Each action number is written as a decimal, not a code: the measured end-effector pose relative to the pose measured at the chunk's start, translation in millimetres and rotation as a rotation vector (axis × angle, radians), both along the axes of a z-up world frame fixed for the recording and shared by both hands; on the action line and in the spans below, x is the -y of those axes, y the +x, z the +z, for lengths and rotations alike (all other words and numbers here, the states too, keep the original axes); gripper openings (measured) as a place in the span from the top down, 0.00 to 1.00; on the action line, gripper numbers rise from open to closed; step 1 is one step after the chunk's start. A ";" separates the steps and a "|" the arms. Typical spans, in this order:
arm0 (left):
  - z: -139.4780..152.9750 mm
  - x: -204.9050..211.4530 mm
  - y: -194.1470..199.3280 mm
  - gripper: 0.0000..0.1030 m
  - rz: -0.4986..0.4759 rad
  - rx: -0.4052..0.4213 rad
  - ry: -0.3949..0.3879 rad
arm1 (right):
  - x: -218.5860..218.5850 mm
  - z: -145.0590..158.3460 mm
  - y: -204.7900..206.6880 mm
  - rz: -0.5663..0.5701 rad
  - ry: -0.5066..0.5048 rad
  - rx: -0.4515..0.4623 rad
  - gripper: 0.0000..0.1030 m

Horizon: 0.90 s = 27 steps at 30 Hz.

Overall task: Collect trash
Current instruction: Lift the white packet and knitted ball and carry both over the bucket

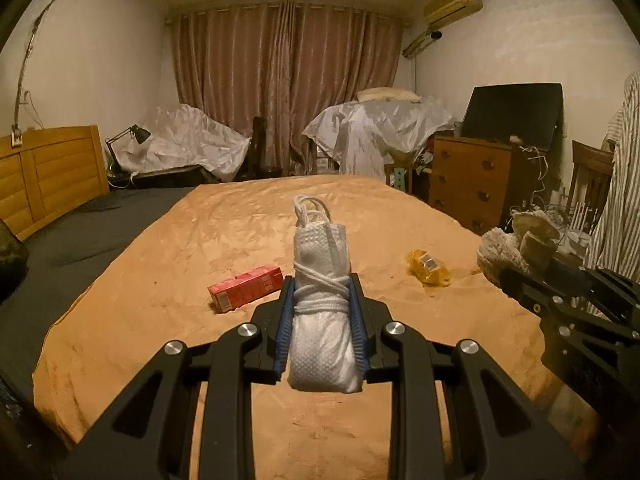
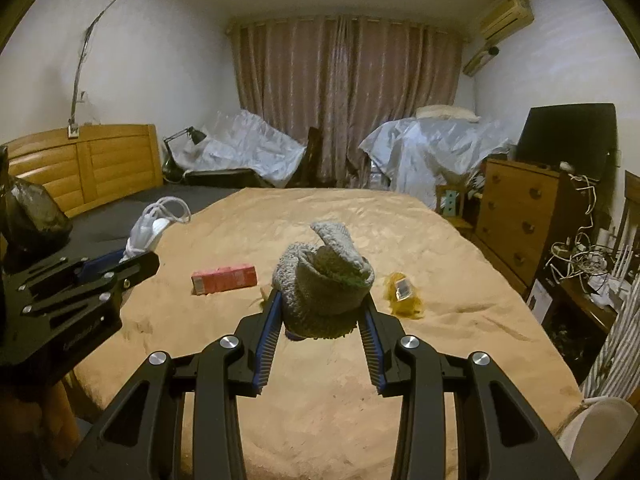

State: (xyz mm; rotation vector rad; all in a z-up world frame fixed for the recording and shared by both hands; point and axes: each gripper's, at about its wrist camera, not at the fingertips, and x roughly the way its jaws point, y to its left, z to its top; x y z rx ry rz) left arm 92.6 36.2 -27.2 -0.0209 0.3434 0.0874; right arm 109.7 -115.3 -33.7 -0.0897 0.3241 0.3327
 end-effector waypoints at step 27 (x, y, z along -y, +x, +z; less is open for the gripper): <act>7.1 55.3 14.9 0.76 -0.175 -0.030 0.002 | 68.2 19.8 -30.6 -0.102 -0.025 -0.006 0.62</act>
